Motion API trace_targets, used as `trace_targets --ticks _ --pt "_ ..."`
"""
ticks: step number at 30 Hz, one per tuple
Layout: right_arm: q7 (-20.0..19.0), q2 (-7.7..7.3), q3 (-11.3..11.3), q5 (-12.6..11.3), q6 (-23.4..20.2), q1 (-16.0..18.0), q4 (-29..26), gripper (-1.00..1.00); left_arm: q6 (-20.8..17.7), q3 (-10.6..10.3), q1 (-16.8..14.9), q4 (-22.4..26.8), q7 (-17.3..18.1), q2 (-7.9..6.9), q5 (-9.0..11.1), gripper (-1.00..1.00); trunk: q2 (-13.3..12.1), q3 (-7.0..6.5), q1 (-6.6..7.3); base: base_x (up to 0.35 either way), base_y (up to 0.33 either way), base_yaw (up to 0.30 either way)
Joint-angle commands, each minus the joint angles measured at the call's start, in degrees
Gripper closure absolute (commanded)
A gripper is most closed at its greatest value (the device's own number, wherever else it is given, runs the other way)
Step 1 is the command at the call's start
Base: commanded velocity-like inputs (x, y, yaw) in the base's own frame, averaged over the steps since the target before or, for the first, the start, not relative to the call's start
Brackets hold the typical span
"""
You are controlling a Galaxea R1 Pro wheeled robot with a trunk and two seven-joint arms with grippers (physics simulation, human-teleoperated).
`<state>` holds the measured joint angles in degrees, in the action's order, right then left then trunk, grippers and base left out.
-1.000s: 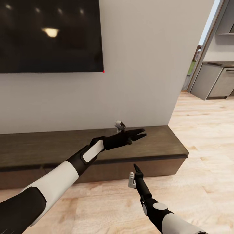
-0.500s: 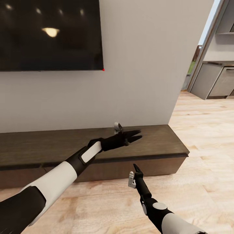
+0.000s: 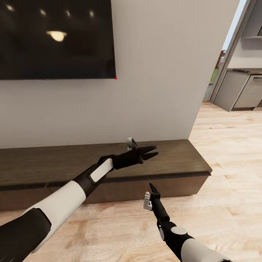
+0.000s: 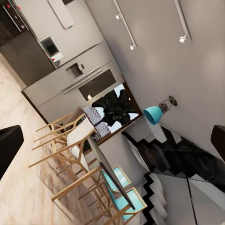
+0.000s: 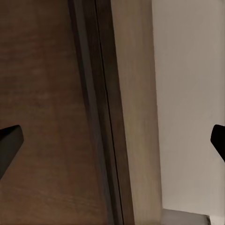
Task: Place each of the two pumpkins and all three candles from the living room inside a cabinet in the living room (use any cabinet), then make sure every cabinet is closed, and position the cauldron so it is next to a table in the living room.
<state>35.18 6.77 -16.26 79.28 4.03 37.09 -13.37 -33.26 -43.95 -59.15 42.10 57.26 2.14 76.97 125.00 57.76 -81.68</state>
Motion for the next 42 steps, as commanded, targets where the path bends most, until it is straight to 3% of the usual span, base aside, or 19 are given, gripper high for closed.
trace_targets --ticks 1,42 --pt "0.00 0.00 0.00 0.00 0.00 0.00 0.00 -1.00 -0.03 0.00 0.00 0.00 -0.01 0.03 0.01 -1.00 0.40 0.18 -0.22 0.000 0.000 0.000" --pt "1.03 0.00 0.09 0.00 -0.16 0.00 -2.36 -1.00 0.00 -0.08 0.00 0.60 0.07 0.69 -0.16 -1.00 16.84 7.54 -9.22 0.000 0.000 0.000"
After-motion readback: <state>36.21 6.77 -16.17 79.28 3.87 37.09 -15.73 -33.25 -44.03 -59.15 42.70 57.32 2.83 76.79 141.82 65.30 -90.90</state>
